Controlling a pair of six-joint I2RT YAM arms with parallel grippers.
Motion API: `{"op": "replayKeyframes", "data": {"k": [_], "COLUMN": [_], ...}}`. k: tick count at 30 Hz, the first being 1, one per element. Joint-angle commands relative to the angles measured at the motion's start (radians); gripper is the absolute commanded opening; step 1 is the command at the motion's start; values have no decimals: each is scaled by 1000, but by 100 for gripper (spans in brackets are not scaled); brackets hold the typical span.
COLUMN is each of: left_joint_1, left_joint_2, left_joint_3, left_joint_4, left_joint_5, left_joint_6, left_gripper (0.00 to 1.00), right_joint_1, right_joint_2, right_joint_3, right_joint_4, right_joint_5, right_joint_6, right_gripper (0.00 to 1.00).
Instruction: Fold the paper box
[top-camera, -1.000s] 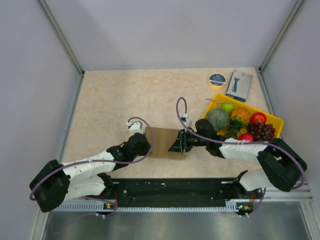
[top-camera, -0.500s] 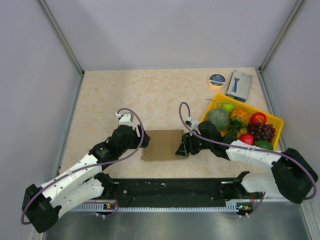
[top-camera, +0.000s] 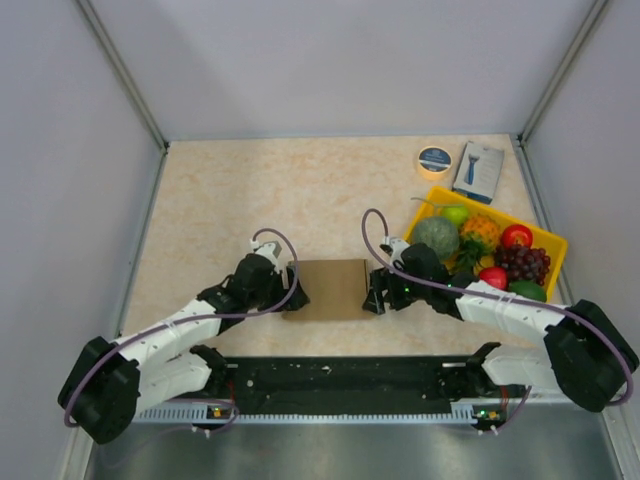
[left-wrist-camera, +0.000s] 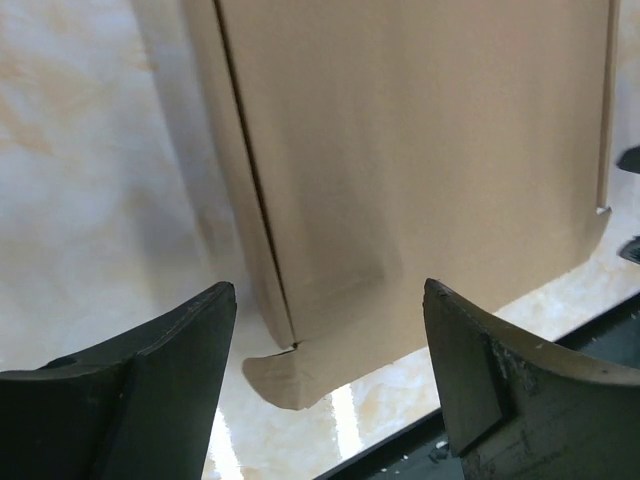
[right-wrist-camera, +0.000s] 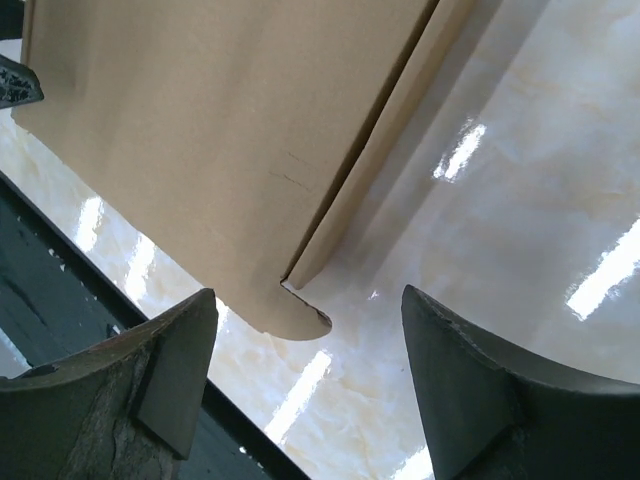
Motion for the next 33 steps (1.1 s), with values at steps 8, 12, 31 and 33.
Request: {"op": "replayKeyframes", "data": {"k": [8, 12, 31, 33], "left_joint_1": [-3, -3, -3, -1], "left_joint_2": [-52, -117, -304, -278], "left_joint_3": [-53, -32, 105, 126], "left_joint_4": [124, 110, 54, 37], "left_joint_5": [209, 321, 351, 313], "left_joint_6": [-61, -128, -521, -563], "left_gripper": [73, 66, 61, 59], "right_joint_1": [-7, -7, -153, -176], "right_joint_2": [86, 25, 61, 80], "right_joint_3": [-11, 66, 152, 150], "right_joint_4": [242, 86, 235, 267], "right_joint_5": [-195, -278, -743, -758], "right_joint_6": [64, 229, 830, 878], "right_gripper": [65, 47, 46, 46]}}
